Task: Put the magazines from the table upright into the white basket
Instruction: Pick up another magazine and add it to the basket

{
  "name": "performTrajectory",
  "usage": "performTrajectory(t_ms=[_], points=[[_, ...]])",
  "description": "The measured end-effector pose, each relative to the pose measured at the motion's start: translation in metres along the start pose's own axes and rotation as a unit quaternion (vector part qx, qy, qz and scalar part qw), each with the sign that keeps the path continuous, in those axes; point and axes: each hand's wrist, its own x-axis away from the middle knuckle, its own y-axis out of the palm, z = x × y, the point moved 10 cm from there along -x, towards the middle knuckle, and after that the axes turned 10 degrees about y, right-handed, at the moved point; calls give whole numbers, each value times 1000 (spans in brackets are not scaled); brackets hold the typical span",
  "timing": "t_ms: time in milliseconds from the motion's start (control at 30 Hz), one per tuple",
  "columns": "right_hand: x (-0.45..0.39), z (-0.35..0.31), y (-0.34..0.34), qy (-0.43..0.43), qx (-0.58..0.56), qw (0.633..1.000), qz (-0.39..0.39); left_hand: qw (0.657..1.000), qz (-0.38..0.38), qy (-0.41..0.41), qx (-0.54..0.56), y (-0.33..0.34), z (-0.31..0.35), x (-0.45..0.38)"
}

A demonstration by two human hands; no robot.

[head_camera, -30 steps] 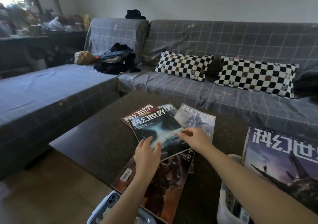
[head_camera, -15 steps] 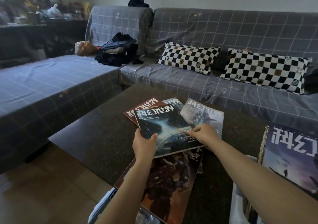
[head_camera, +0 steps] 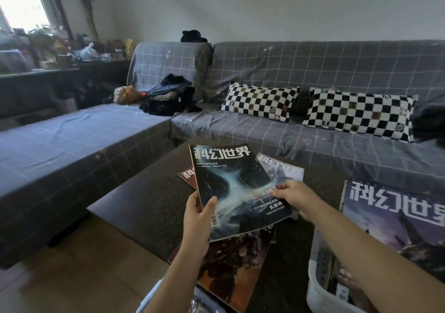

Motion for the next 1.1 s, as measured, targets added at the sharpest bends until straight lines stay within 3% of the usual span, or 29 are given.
performTrajectory(t_ms=[167, 333, 567, 767, 900, 1100], points=[[49, 0, -31, -52, -151, 987, -22, 996, -60, 22, 57, 21, 46, 23], [96, 11, -79, -104, -213, 971, -8, 984, -157, 53, 59, 69, 78, 58], [151, 46, -177, -164, -260, 945, 112, 965, -257, 37, 40, 156, 80, 104], [176, 87, -243, -169, -322, 913, 186, 957, -286, 44, -6, 231, 74, 118], [180, 109, -262, -149, -313, 913, 212, 948, -298, 87, -66, 260, 72, 125], [172, 130, -258, -136, -275, 927, 216, 955, -282, 63, -73, 266, 52, 127]])
